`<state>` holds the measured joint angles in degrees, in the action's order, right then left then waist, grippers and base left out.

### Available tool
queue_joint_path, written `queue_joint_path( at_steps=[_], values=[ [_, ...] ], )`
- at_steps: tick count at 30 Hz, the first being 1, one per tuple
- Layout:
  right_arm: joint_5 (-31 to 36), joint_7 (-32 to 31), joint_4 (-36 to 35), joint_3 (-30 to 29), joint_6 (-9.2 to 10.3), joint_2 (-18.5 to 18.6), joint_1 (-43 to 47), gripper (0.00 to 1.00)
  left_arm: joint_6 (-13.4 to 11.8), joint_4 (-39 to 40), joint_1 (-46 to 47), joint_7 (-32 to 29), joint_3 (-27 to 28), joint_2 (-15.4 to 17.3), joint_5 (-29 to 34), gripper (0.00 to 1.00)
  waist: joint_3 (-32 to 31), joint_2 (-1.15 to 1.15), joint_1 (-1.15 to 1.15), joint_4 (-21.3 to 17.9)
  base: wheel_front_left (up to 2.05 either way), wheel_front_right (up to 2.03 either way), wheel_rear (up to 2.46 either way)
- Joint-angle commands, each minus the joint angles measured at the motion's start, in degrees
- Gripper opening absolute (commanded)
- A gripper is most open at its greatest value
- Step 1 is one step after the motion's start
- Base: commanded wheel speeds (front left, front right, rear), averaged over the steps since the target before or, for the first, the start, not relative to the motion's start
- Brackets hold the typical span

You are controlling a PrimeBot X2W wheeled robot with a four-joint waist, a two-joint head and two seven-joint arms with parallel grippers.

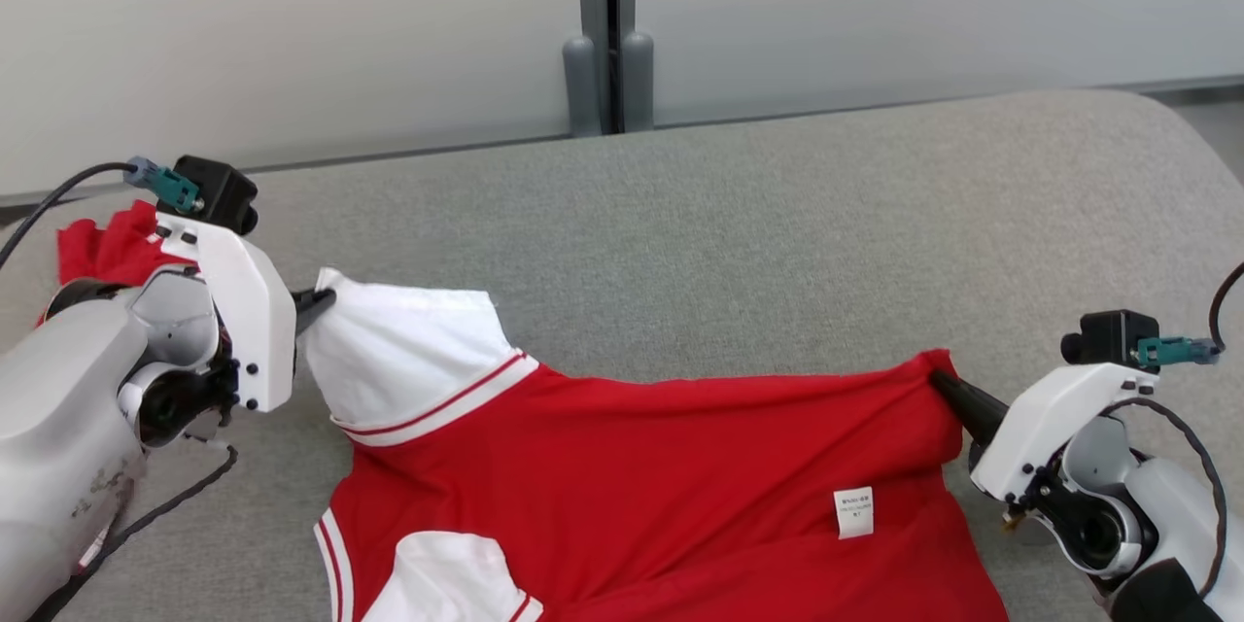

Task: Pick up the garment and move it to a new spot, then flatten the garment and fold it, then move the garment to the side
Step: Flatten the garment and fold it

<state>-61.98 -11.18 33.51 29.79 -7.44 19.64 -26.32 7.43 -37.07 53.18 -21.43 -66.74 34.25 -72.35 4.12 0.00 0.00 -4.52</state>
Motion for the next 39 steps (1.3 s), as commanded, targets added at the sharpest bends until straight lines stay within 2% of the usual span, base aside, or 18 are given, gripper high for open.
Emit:
queue_joint_path(
  at_steps=[1, 7, 16, 20, 30, 39],
  values=[
    [-0.36, -0.54, -0.04, 0.00, -0.09, 0.90, 1.14, 0.00, 0.05, 1.00, -1.00, -1.62, -0.48, 0.92, -1.35, 0.00, -2.07, 0.00, 0.00, 1.10, 0.00, 0.00, 0.00],
    [-1.17, -3.78, -1.16, 0.98, -0.09, 3.20, 2.97, 0.00, -0.05, 5.24, -2.72, -10.84, -1.84, 3.09, -6.02, 0.00, -4.44, 0.00, 0.00, 2.04, 0.00, 0.00, 0.00],
    [-1.79, -9.29, -4.41, 2.31, -0.09, 7.33, 4.65, 0.00, -2.55, 15.96, -5.17, -22.33, -3.36, 6.89, -11.26, 0.00, -5.14, 0.00, 0.00, 2.89, 0.00, 0.00, 0.00],
    [-2.32, -11.36, -6.10, 3.13, -0.09, 8.59, 4.97, 0.00, -4.48, 20.19, -6.31, -26.51, -3.94, 8.88, -12.98, 0.00, -5.20, 0.00, 0.00, 3.13, 0.00, 0.00, 0.00],
    [-2.99, -15.44, -9.04, 5.79, -0.09, 11.44, 5.19, 0.00, -7.87, 26.72, -10.66, -30.31, -4.85, 11.50, -15.49, 0.00, -5.28, 0.00, 0.00, 3.47, 0.00, 0.00, 0.00],
    [-3.29, -16.69, -9.09, 7.49, -0.09, 12.66, 3.66, 0.00, -9.17, 29.50, -13.98, -31.12, -5.28, 11.84, -16.69, 0.00, -4.86, 0.00, 0.00, 3.58, 0.00, 0.00, 0.00]
  ],
)
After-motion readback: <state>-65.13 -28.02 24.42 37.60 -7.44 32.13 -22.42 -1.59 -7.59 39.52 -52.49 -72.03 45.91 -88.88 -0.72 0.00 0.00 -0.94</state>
